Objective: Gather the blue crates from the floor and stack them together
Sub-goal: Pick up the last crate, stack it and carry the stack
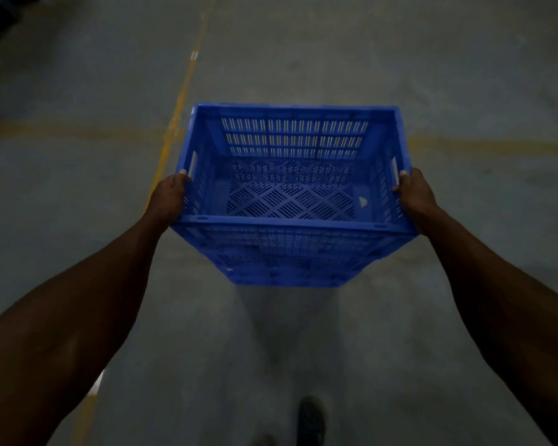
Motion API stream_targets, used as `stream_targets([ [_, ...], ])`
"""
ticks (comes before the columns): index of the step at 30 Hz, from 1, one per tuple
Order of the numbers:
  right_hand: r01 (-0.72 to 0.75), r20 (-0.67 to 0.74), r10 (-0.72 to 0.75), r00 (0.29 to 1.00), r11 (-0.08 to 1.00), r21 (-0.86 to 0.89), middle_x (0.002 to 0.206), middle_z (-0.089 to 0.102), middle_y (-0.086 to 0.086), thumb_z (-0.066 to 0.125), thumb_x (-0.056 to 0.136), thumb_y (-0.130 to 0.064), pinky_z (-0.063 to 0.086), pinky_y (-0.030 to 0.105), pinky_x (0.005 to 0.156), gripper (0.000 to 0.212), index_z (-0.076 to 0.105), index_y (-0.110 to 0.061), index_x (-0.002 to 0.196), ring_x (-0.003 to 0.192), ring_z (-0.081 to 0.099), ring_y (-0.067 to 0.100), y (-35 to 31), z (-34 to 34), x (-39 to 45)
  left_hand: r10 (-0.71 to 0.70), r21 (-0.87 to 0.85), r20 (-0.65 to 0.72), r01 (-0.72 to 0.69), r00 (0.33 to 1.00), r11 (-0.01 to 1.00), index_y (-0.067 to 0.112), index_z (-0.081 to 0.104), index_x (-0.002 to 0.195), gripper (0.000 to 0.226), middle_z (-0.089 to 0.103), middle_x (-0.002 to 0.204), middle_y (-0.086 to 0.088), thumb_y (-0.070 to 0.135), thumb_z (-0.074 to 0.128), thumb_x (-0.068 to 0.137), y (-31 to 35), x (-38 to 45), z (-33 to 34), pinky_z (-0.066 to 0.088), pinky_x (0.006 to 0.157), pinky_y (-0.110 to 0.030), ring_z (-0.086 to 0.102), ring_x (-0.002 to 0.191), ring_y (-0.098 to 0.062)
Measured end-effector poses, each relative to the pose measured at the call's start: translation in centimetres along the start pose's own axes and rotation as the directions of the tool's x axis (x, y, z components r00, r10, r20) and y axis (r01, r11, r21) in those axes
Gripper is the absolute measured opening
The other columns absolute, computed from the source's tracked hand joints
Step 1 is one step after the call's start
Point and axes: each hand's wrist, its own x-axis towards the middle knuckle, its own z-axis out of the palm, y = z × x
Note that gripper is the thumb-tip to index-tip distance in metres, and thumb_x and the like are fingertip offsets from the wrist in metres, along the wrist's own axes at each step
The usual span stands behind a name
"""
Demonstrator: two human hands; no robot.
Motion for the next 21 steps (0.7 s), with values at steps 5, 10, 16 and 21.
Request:
stream_targets([
  [5, -0.013, 0.007, 0.013, 1.000, 1.000, 0.014, 0.123, 0.059, 0.022, 0.026, 0.106, -0.038, 0.038, 0.034, 0.077, 0.045, 0.043, -0.007, 0.131, 0.104, 0.058, 0.034, -1.0, 0.0, 1.2, -0.012, -0.006, 0.012, 0.012, 1.000, 1.000, 0.007, 0.069, 0.119, 0.057, 0.064, 0.123, -0.021, 0.046, 0.030, 0.108, 0.8, 1.0, 0.1, 0.042, 0.085, -0.036, 0.061, 0.111, -0.036],
  [10, -0.004, 0.003, 0.004, 1.000, 1.000, 0.030, 0.119, 0.059, 0.018, 0.025, 0.106, -0.038, 0.037, 0.032, 0.077, 0.044, 0.043, -0.008, 0.133, 0.094, 0.054, 0.024, -0.3, 0.1, 0.6, -0.005, 0.024, 0.012, 0.005, 1.000, 1.000, 0.007, 0.068, 0.119, 0.058, 0.063, 0.126, -0.021, 0.046, 0.027, 0.109, 0.4, 0.0, 0.0, 0.041, 0.085, -0.036, 0.060, 0.111, -0.036],
  [16, -0.006, 0.001, 0.006, 1.000, 1.000, 0.030, 0.117, 0.060, 0.017, 0.025, 0.106, -0.037, 0.035, 0.031, 0.076, 0.044, 0.043, -0.007, 0.133, 0.092, 0.052, 0.023, -0.6, 0.1, 0.6, -0.017, -0.004, 0.024, 0.017, 1.000, 1.000, 0.008, 0.068, 0.120, 0.058, 0.063, 0.126, -0.019, 0.048, 0.028, 0.108, 0.3, -0.1, -0.2, 0.040, 0.084, -0.034, 0.060, 0.111, -0.034],
  [21, -0.012, -0.010, 0.012, 1.000, 1.000, 0.025, 0.119, 0.060, 0.018, 0.026, 0.105, -0.040, 0.036, 0.032, 0.078, 0.045, 0.044, -0.009, 0.133, 0.103, 0.059, 0.032, -0.1, 0.3, 1.7, -0.018, 0.008, 0.008, 0.018, 1.000, 1.000, 0.010, 0.069, 0.116, 0.055, 0.064, 0.124, -0.021, 0.047, 0.029, 0.108, 0.5, 0.8, 0.1, 0.042, 0.085, -0.036, 0.061, 0.110, -0.035],
])
